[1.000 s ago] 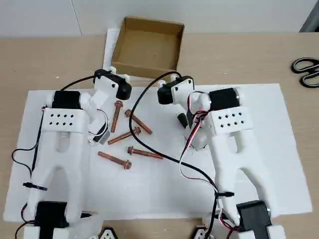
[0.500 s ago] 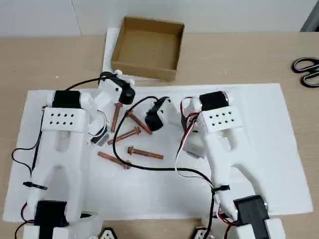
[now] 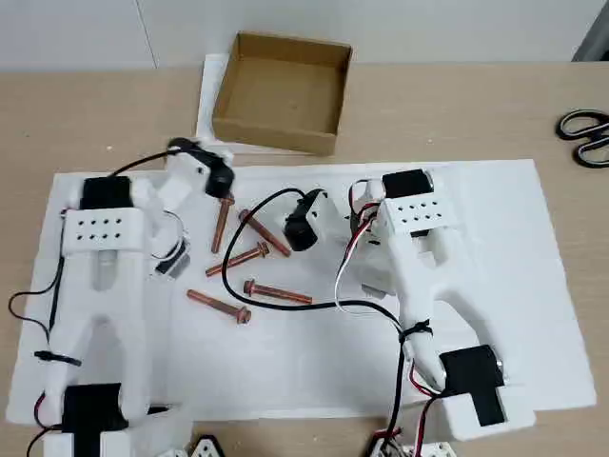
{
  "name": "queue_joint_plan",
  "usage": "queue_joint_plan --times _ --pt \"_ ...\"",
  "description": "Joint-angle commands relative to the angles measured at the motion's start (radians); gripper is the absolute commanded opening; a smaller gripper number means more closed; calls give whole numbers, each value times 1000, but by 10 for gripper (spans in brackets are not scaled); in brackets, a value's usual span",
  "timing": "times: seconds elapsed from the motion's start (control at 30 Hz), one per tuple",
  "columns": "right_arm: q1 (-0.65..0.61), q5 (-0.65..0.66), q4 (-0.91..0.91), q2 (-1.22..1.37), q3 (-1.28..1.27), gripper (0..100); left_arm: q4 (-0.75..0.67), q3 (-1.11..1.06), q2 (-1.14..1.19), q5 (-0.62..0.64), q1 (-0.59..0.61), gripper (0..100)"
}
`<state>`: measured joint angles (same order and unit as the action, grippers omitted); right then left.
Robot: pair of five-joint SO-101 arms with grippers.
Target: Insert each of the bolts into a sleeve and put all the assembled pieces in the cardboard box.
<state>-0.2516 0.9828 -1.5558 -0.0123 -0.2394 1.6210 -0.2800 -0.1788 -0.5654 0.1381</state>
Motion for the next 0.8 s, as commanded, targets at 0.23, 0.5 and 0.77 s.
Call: queue_joint_plan --times 0.23,0.5,0.77 --pt "8 32 41 1 6 84 -26 4 -6 83 41 93" --pt "13 81 113 81 8 137 -37 -1 -6 83 43 93" --pt "15 94 171 136 5 136 -68 -1 -5 83 101 93"
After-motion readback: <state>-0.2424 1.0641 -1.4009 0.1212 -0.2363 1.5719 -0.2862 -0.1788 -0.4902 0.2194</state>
